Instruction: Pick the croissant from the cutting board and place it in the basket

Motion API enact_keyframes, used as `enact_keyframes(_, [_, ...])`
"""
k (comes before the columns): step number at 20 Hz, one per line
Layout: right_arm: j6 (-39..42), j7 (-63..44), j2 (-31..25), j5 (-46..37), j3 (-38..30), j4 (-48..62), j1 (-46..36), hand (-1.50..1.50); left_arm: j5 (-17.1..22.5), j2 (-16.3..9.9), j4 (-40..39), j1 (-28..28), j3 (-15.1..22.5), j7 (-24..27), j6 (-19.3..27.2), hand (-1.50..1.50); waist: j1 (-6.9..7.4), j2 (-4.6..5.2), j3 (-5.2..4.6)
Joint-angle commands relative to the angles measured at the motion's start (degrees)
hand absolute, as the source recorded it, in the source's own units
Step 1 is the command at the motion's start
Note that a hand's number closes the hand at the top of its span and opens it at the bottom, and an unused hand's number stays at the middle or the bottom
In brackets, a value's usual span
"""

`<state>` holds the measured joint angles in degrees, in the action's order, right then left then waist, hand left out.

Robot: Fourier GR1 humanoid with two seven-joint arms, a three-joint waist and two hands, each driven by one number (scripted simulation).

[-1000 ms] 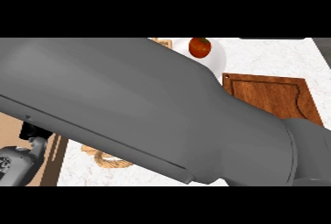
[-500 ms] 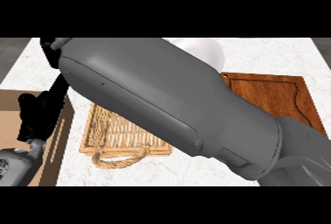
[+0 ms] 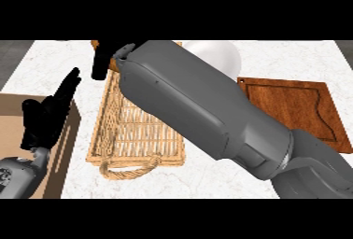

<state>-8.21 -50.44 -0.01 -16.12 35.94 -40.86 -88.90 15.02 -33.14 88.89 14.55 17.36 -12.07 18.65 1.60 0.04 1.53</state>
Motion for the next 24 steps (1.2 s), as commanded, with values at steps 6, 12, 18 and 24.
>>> enact_keyframes(6, [-11.9, 4.2, 0.0, 1.2, -0.5, -1.9, 5.3, -1.5, -1.1, 4.3, -5.8, -1.9, 2.7, 0.3, 0.3, 0.0, -0.41, 0.48, -1.6])
enact_keyframes(12, [-24.9, 5.9, -0.2, -2.6, -3.6, -2.8, 5.4, -1.5, -0.4, 3.6, -6.6, -1.0, 1.5, -0.9, 0.1, 0.0, -2.0, 0.24, -1.54])
enact_keyframes(18, [-30.2, 3.4, -5.3, -4.2, -6.8, -5.6, 10.1, -1.5, -0.8, 2.9, -5.4, -3.5, 0.9, -0.2, 0.8, 0.0, -3.18, -0.23, -1.5])
enact_keyframes(24, [-27.6, 4.3, -12.3, -1.4, -10.1, -14.3, 19.3, -1.5, 1.4, 0.4, -7.8, -4.6, -2.1, 1.4, -1.4, 0.0, -5.16, -0.28, -1.48])
